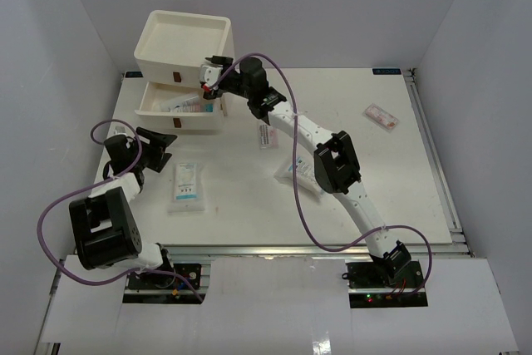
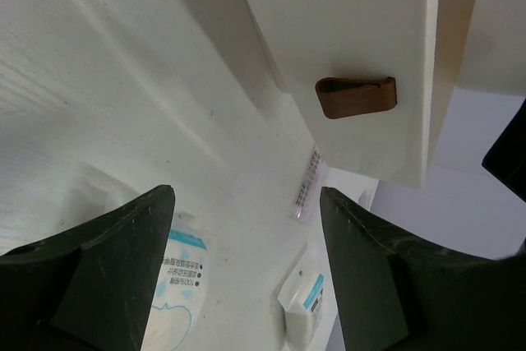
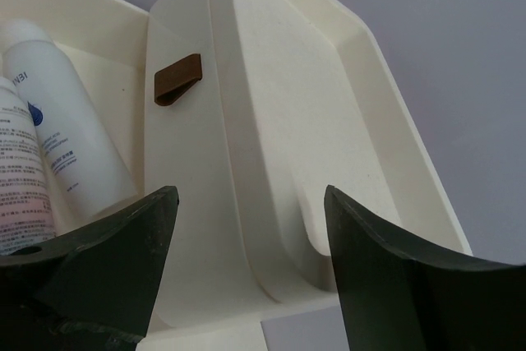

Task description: Organize the makeup

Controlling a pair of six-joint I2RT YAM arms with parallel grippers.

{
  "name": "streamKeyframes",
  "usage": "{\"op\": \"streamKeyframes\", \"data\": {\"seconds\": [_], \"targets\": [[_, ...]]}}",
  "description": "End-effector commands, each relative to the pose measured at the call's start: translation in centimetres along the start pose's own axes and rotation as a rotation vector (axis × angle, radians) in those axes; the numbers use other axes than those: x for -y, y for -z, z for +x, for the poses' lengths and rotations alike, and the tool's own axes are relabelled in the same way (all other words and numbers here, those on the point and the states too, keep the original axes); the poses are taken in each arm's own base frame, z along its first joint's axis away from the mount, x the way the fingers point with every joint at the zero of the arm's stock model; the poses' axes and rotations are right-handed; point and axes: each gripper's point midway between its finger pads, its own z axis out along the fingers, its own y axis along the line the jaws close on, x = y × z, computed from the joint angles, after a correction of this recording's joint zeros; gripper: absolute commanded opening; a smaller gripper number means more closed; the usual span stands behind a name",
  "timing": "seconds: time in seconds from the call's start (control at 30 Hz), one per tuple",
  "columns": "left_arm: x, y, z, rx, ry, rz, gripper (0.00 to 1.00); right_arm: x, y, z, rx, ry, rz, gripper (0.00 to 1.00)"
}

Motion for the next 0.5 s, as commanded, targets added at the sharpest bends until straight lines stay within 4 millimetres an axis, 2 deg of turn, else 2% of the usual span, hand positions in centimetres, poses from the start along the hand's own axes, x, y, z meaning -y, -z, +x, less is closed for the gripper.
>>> {"op": "streamKeyframes", "data": {"seconds": [0.0,0.1,0.27,0.47], "targets": [[2.5,0.2,-1.5,0.03,-0.057,0.071,0.82,-1.8,0.0,2.2,-0.049,0.007,-0.039,0.72],[2.6,0.1,-1.7,0.033,-0.065,0.075,0.82,-2.1,0.4,2.9,-0.066,-0.006,-0.056,0.64],[2.7,-0.3,-1.9,0.032,-0.076,0.08,0.82,-2.1,0.6,2.5,-0.067,-0.005,-0.078,0.56],[2.3,-2.3,-3.6,0.049,-0.081,0.056,0.8,-2.5,1.1,1.9,-0.074,0.001,-0.117,0.5]]}}
